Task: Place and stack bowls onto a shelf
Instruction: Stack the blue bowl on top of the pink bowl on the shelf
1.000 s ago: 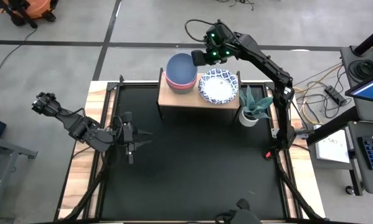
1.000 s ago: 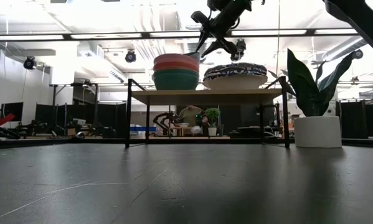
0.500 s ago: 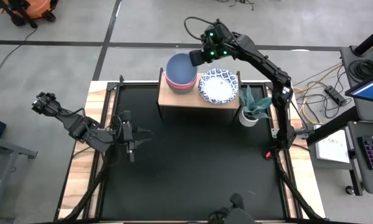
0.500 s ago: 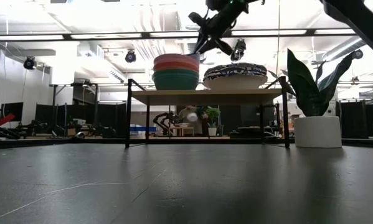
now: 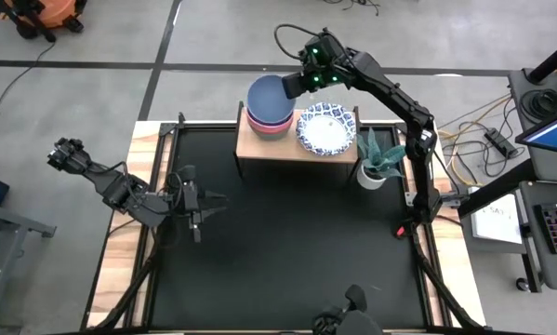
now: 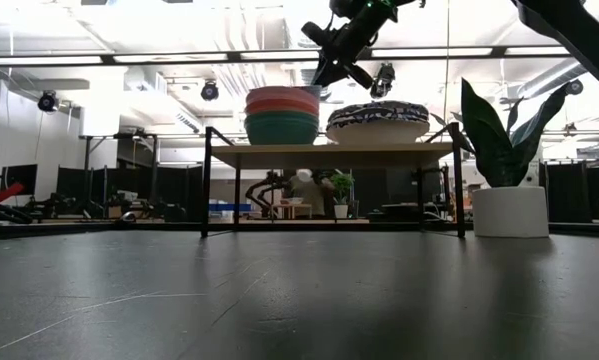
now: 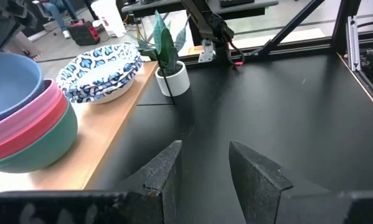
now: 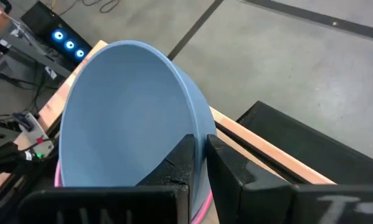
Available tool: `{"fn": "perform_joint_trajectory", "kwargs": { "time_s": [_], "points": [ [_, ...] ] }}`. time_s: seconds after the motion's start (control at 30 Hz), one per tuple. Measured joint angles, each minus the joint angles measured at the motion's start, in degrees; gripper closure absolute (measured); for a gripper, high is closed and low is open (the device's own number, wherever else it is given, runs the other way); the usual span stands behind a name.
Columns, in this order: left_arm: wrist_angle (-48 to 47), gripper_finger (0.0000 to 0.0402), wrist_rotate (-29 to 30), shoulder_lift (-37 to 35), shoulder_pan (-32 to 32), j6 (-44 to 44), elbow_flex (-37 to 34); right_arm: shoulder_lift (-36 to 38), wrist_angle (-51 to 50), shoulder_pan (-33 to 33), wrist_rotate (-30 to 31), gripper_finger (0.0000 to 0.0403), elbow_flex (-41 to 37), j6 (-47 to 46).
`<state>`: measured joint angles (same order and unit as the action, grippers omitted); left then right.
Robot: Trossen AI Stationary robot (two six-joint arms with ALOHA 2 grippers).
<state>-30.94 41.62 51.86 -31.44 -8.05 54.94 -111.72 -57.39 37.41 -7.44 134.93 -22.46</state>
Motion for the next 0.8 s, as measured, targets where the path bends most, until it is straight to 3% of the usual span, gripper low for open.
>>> {"fn": "perform_joint_trajectory", "kwargs": {
  "time_s": [0.23, 0.6, 0.7, 0.8],
  "points": [
    [0.0, 0.0287, 0.0, 0.0, 0.0, 0.0, 0.0, 0.0, -1.4, -0.3, -0.9, 0.0360, 0.0, 1.1],
    [0.0, 0.0287, 0.0, 0.0, 0.0, 0.2, 0.0, 0.9, 1.7, -0.3, -1.4, 0.0247, 0.0, 0.9],
    [0.0, 0.0287, 0.9, 0.0, 0.0, 1.0, 0.0, 1.0, 6.5, -0.3, -0.9, 0.0241, 0.0, 2.8],
    [0.0, 0.0287, 2.8, -0.1, 0.0, 1.7, 0.0, 0.7, 10.6, -0.7, -0.3, 0.0262, 0.0, 7.4]
  ]
}}
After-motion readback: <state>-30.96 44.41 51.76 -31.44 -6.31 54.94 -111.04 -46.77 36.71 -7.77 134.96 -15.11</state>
